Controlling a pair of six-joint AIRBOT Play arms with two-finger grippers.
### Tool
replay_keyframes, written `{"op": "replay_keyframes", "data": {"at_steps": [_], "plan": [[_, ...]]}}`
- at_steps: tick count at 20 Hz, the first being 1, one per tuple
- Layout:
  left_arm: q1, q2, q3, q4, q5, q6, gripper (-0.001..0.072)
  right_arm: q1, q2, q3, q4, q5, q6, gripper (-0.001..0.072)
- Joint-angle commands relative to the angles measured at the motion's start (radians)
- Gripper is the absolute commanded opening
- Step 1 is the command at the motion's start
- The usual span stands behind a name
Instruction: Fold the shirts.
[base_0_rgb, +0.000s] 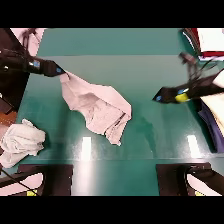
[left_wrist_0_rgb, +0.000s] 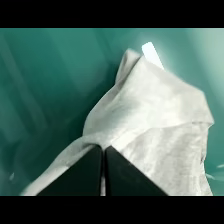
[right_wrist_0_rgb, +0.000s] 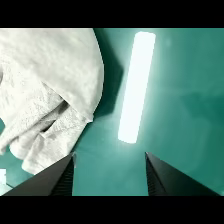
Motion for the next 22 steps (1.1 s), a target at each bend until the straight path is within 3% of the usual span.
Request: {"op": "replay_keyframes", "data": {"at_steps": [1, 4, 7, 16, 17, 19, 21, 22], "plan": [[0.001, 0.051, 0.039, 0.001, -0.005, -0.002, 0.0022, 0.034, 0.001, -0.287, 0.207, -0.316, -0.048, 0.0463], [0.001, 0.051, 0.039, 0.0, -0.013, -0.003, 0.0022, 0.065, -0.005, -0.39, 0.425, -0.447, -0.205, 0.0454], [0.001, 0.051, 0.039, 0.0, -0.021, -0.006, 0.0022, 0.135, -0.114, -0.359, 0.485, -0.456, -0.293, 0.0454], [0.001, 0.051, 0.039, 0.001, -0.05, -0.005, 0.0022, 0.214, -0.388, -0.111, 0.481, -0.399, -0.333, 0.045], [0.001, 0.051, 0.039, 0.002, -0.05, -0.005, 0.0022, 0.215, -0.396, -0.104, 0.481, -0.399, -0.333, 0.041], [0.001, 0.051, 0.039, 0.001, -0.05, -0.005, 0.0022, 0.215, -0.397, -0.105, 0.475, -0.399, -0.334, 0.0181], [0.001, 0.051, 0.039, 0.001, -0.05, -0.006, 0.0022, 0.215, -0.397, -0.104, 0.476, -0.4, -0.347, 0.0142], [0.001, 0.051, 0.039, 0.001, -0.05, -0.006, 0.0022, 0.215, -0.397, -0.104, 0.476, -0.401, -0.351, 0.0068]]}}
